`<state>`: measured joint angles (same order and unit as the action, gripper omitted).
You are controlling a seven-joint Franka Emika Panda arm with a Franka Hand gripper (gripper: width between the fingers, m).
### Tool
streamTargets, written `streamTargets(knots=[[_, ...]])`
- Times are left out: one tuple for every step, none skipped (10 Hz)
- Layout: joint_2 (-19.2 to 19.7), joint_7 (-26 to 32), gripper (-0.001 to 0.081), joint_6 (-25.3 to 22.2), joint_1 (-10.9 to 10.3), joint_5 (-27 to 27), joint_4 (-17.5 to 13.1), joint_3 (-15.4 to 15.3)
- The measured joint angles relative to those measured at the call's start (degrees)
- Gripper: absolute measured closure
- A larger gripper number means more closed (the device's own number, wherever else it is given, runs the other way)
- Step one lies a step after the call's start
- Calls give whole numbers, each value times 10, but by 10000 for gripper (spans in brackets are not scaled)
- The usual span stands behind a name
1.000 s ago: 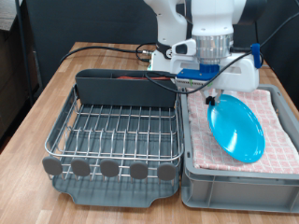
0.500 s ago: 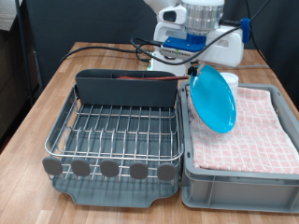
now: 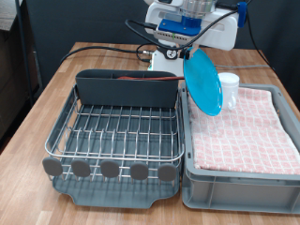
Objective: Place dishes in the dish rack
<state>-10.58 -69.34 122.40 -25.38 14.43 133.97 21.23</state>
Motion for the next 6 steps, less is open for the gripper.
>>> streamTargets(knots=[[0,11,782,-9,6,30,-6,4],[0,34,782,-26,13,55,-17,12],[1,67,782,-51,20,85,-31,21],[2,109,782,-59,26,127,-43,29],[2,155,782,-58,31,159,-51,39],[2,197,782,-42,37,176,-58,51]])
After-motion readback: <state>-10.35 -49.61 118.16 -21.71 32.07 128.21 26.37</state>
